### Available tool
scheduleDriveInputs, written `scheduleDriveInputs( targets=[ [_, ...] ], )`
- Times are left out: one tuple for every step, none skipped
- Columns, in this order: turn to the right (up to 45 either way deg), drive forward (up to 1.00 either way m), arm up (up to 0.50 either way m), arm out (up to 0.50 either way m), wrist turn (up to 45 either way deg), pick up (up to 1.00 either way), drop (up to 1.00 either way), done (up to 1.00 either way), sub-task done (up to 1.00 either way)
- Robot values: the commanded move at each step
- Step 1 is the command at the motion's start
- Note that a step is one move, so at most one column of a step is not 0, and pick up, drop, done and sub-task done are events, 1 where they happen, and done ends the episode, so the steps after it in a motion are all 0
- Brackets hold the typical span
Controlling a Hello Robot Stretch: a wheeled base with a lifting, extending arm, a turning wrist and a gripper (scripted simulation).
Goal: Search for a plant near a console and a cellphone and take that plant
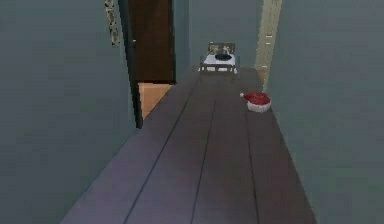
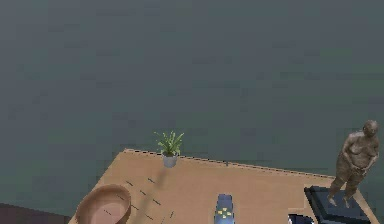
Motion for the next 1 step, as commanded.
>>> scheduleDriveInputs(
  targets=[
    [0.0, 0.00, 0.38, 0.00, 0.0, 0.00, 0.00, 0.00, 0.00]
  ],
)
